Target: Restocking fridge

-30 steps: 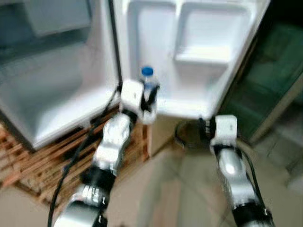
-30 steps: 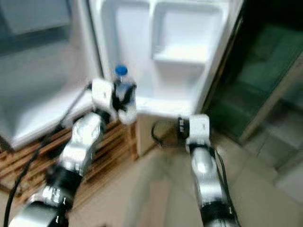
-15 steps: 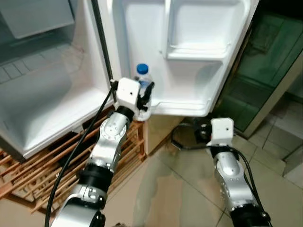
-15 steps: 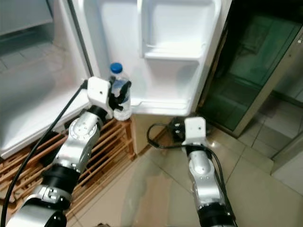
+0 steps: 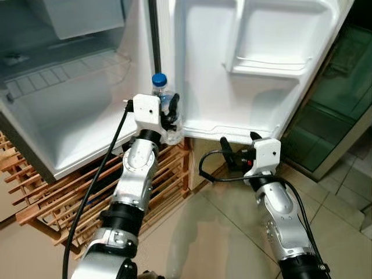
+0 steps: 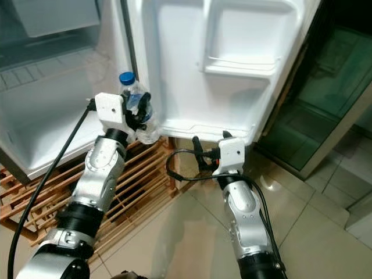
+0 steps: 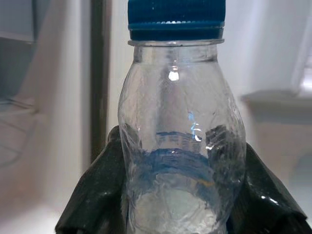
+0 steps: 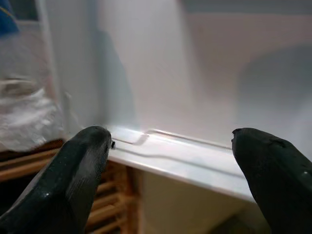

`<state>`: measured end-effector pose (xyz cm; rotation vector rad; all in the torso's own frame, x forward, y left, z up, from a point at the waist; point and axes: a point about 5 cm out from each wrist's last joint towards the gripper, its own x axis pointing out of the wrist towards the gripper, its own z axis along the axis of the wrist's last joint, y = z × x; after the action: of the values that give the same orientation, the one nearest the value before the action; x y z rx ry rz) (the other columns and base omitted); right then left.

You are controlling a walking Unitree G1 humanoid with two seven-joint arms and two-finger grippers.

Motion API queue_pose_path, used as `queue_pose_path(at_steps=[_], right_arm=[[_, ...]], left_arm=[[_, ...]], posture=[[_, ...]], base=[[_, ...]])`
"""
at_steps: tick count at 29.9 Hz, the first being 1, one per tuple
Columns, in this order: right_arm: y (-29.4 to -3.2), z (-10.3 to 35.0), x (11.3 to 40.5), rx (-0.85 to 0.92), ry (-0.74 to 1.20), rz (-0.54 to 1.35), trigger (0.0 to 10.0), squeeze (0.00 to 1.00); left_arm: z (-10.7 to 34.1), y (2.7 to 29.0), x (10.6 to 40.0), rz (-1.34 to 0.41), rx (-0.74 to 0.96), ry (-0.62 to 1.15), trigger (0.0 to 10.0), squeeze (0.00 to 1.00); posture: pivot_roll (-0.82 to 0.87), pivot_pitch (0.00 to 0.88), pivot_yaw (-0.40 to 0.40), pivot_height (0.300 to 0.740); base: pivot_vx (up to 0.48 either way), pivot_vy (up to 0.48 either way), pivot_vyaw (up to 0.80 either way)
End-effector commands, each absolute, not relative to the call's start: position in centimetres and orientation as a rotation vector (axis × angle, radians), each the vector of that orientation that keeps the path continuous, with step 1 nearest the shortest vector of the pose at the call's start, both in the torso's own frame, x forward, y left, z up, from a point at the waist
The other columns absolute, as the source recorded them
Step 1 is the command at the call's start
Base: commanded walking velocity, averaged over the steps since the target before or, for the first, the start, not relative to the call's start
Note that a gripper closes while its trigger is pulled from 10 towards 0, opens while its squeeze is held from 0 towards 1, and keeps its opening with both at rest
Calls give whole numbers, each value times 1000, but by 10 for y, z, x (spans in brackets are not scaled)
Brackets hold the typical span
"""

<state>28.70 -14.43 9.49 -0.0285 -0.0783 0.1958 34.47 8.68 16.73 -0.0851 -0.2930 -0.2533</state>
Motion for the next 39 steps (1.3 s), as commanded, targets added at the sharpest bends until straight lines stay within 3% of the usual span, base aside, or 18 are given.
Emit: queue_pose_path(at_steps=[1,11,24,30,39], right_arm=[[-158,96,287,-71,-72,101,10000,12],[-157,99,287,-68,-73,105,10000,0],[-158,98,285,-73,-65,108,10000,0],[-156,98,286,-72,-63,117,10000,0],[-151,97,285,-64,-60,136,10000,0]], left_arm=[[188,73,344,-308,-75,-384,10000,0],[206,58,357,-323,-68,-415,10000,0],[233,55,351,-337,-94,-520,10000,0],[229,55,354,-338,-132,-476,10000,0],[221,58,357,-304,-60,-448,10000,0]], posture=[[-140,0,13,740],[-156,0,30,740],[-168,0,32,740],[-163,0,29,740],[-167,0,35,740]], base=[[0,0,0],[0,0,0],[430,76,0],[440,0,0],[0,0,0]])
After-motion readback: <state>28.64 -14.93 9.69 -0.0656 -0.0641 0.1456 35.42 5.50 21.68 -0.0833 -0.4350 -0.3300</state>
